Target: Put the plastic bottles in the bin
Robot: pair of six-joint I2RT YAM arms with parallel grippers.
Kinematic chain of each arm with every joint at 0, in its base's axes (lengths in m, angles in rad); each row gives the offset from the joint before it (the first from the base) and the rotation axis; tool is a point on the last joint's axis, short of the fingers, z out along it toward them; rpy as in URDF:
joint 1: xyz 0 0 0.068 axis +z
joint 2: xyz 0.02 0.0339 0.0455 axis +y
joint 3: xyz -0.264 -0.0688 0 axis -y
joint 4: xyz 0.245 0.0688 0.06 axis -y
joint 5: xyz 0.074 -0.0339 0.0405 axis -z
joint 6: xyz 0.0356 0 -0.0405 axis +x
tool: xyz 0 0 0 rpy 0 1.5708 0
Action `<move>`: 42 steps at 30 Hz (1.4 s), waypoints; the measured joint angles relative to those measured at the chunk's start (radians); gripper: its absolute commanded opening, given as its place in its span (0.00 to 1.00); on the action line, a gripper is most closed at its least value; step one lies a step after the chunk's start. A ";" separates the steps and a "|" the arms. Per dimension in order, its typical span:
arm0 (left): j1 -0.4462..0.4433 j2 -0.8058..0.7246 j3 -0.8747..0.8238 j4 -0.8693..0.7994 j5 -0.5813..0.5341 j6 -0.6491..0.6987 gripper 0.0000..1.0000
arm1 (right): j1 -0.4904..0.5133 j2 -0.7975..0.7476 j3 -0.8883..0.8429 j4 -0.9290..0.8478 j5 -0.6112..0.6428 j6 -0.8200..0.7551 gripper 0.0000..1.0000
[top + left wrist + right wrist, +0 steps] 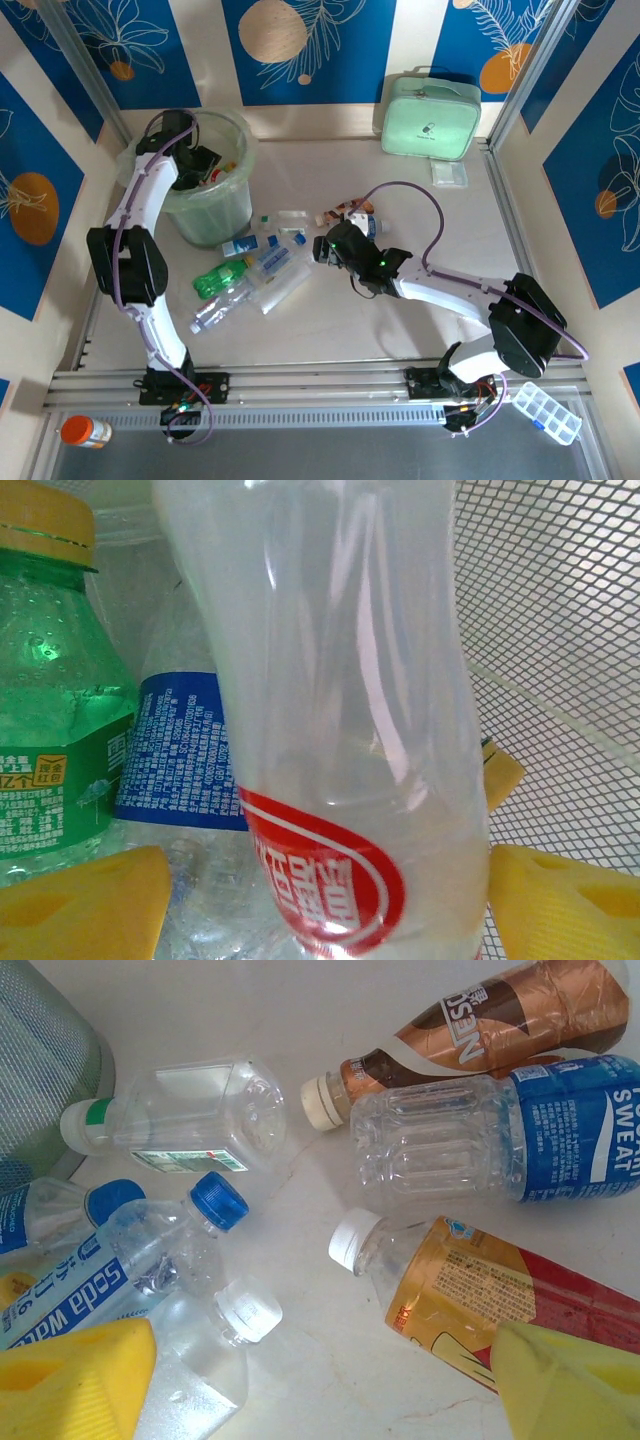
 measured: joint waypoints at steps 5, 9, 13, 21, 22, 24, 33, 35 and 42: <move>0.000 0.000 0.000 -0.005 -0.001 0.000 0.85 | 0.002 0.000 0.000 0.002 0.000 -0.004 0.88; 0.000 -0.004 0.000 -0.004 0.005 0.000 0.84 | 0.004 0.000 0.000 0.014 -0.003 -0.014 0.87; 0.000 -0.043 -0.001 0.002 0.023 0.000 0.82 | 0.004 -0.002 0.000 0.027 -0.004 -0.026 0.87; 0.000 -0.251 -0.041 0.022 0.041 0.045 0.83 | 0.004 -0.011 0.000 0.037 -0.007 -0.038 0.88; 0.000 -0.282 -0.055 0.025 0.042 0.055 0.83 | 0.004 -0.015 -0.001 0.037 -0.007 -0.041 0.87; 0.000 -0.343 -0.089 0.030 0.046 0.082 0.83 | 0.004 -0.024 -0.003 0.037 -0.008 -0.044 0.87; -0.102 -0.709 -0.336 0.088 0.019 0.246 0.83 | 0.004 -0.058 -0.034 0.066 -0.029 -0.068 0.87; -0.167 -0.824 -0.421 0.104 0.018 0.283 0.83 | 0.004 -0.064 -0.037 0.071 -0.035 -0.072 0.87; -0.352 -1.117 -0.634 0.123 -0.027 0.423 0.82 | 0.004 -0.097 -0.062 0.101 -0.066 -0.097 0.87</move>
